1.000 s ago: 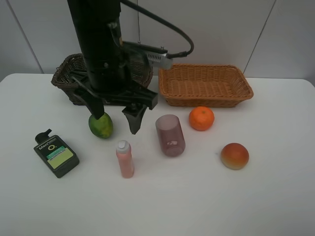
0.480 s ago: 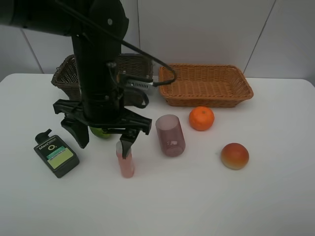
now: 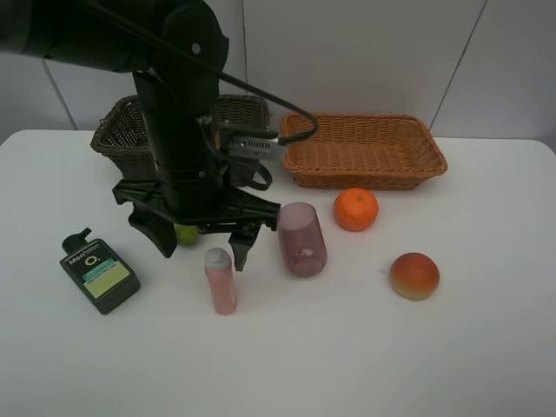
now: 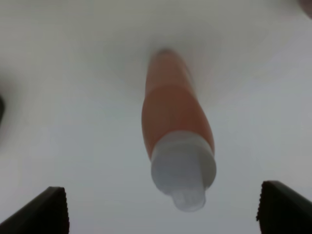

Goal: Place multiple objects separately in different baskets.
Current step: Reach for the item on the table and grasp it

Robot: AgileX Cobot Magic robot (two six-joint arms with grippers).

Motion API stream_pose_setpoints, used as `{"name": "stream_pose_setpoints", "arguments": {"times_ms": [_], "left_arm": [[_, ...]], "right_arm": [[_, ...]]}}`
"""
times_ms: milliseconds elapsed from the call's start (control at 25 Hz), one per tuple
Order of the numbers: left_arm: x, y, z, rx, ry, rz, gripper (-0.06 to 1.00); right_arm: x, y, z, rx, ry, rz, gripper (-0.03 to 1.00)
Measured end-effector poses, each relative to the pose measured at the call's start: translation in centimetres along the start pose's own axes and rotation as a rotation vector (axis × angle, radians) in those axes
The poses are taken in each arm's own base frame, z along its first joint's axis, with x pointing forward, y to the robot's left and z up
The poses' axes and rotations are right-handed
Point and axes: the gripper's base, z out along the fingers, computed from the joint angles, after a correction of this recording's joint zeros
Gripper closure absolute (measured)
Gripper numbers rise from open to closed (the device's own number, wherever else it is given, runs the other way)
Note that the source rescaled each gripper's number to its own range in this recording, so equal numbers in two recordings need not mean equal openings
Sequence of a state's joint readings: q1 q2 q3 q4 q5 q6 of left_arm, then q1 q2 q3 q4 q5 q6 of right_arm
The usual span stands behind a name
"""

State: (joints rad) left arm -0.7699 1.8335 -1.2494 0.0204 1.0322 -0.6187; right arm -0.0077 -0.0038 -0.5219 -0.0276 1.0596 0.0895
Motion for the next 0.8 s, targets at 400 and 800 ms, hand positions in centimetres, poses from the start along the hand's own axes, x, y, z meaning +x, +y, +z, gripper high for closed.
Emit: {"name": "stream_pose_setpoints", "arguments": {"times_ms": [400,800], "left_arm": [[-0.8,-0.6,2.2,-0.005,0.013,-0.016,-0.06],[-1.2,-1.1,4.4,-0.024,0.047,-0.018,-0.06]], "right_arm": [[0.0,0.0,0.0,-0.001,0.000,0.000,0.03],[0.0,0.0,0.0,-0.001,0.000,0.000,0.03]]}}
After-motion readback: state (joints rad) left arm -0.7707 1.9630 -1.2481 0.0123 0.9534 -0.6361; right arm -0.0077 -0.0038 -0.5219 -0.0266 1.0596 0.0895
